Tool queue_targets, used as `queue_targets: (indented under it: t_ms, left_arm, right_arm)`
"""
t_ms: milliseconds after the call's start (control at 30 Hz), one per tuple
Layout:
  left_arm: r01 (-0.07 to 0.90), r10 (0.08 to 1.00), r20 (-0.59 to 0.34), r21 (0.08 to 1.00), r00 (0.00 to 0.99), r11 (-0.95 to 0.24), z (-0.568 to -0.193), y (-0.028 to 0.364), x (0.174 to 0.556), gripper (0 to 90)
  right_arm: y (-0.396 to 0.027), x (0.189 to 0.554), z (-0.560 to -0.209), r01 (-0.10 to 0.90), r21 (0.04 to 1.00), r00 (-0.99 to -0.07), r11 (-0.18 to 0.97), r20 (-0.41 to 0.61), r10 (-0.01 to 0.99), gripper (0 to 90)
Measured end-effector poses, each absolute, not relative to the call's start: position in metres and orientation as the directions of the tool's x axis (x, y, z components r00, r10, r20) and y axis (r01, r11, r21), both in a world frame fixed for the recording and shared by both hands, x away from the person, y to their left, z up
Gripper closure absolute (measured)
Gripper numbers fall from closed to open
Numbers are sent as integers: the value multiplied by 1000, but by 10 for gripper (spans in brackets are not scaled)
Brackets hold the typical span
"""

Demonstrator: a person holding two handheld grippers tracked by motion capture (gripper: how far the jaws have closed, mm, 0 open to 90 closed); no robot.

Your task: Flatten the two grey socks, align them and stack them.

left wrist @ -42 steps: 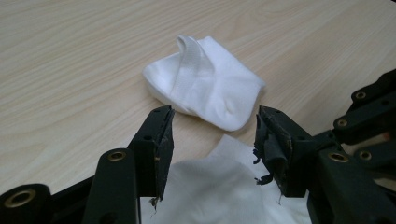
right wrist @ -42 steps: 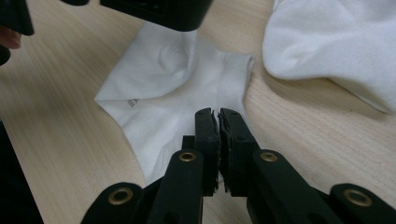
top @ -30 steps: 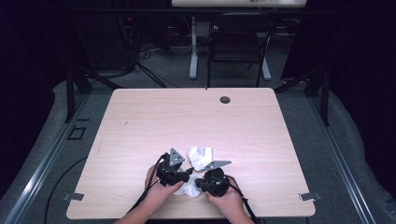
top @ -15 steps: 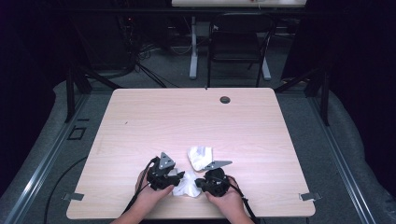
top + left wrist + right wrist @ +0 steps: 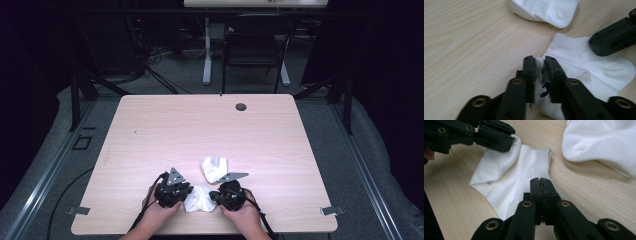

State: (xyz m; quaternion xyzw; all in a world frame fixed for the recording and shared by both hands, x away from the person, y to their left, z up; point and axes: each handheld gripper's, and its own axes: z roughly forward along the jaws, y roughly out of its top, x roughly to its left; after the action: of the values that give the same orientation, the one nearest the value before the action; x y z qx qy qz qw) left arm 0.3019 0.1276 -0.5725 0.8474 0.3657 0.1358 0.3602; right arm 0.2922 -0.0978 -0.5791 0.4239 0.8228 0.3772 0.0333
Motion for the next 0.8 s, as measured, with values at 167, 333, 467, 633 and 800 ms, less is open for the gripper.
queue_targets:
  t_ms: [167,333,467,633,800]
  left_arm:
    - [509,705,-38,720,708,-472,-569,132,302,882]
    - [489,687,-47,738,726,-466,-556,139,302,885]
    - [481,676,-51,742,736,-468,-547,150,298,886]
    - [499,684,-56,727,727,-472,-549,170,294,886]
    - [522,691,-66,707,720,-477,-553,187,292,885]
  right_arm:
    - [-97,292,-579,672,650,-636,356,259,727,900]
    - [-97,291,-579,677,649,-626,348,258,736,900]
    - [-96,290,-578,680,648,-616,342,252,747,900]
    - [-98,289,-577,688,646,-595,330,242,767,900]
    - [-100,287,-575,707,630,-569,322,237,787,900]
